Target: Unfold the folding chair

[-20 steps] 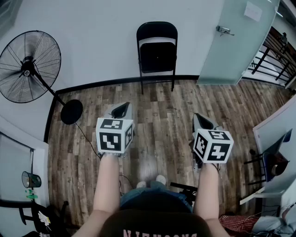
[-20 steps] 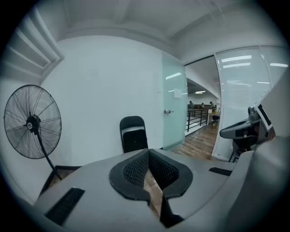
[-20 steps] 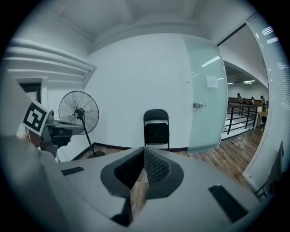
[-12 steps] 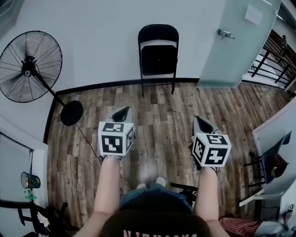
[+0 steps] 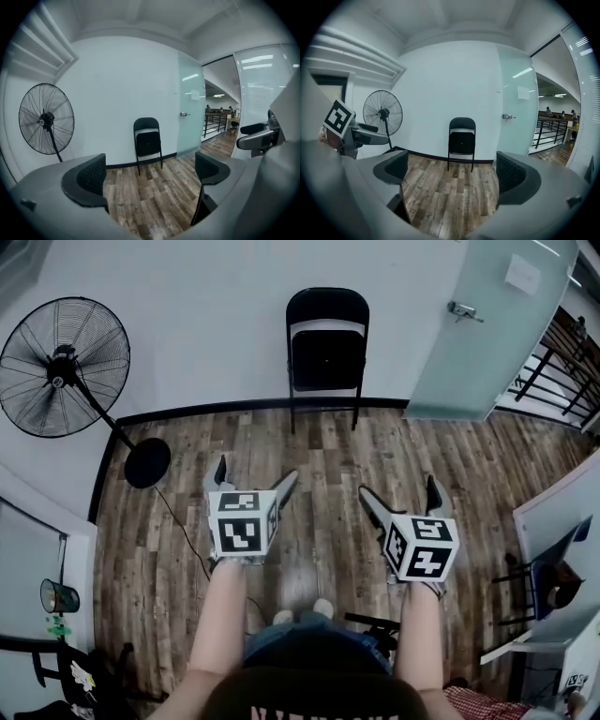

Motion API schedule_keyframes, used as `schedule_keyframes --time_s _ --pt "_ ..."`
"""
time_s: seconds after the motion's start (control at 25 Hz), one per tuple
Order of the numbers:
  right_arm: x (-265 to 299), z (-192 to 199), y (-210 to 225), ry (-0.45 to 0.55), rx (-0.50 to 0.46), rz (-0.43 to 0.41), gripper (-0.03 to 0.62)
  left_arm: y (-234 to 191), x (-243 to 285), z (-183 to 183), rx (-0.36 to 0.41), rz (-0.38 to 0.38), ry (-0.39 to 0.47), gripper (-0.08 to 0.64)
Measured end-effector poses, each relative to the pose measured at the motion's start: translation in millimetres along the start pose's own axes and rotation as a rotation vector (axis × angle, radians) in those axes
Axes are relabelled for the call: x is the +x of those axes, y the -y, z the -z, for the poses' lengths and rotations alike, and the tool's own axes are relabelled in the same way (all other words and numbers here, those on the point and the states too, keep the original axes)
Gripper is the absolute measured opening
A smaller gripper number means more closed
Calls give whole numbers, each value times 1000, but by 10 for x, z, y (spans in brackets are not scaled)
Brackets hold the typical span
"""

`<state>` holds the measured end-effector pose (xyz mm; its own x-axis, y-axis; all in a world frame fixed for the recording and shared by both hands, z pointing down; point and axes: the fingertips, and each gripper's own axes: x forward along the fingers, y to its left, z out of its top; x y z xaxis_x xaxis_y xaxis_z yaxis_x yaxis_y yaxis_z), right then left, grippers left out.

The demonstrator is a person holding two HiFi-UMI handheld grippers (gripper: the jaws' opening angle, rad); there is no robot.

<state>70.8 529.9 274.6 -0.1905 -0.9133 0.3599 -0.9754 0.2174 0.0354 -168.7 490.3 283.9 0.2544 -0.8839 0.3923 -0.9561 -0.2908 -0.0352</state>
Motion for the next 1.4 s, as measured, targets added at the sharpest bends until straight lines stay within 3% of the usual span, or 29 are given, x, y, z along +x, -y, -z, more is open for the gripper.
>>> schedule_keyframes --time_s 0.2,0.4,0.6,0.96,1.4 --pt "92 67 232 -15 14 7 575 170 160 14 -16 -7 -9 572" --pt "166 147 405 -14 11 -35 574 380 294 29 -36 -17 3 571" --pt "335 177 594 -1 74 -102 572 475 509 1 -36 2 8 571" --pt "1047 23 792 -37 59 -76 572 144 1200 -215 -73 -4 10 569" --pt "2485 -646 910 -40 54 -52 572 -594 2565 -843 -124 29 6 569"
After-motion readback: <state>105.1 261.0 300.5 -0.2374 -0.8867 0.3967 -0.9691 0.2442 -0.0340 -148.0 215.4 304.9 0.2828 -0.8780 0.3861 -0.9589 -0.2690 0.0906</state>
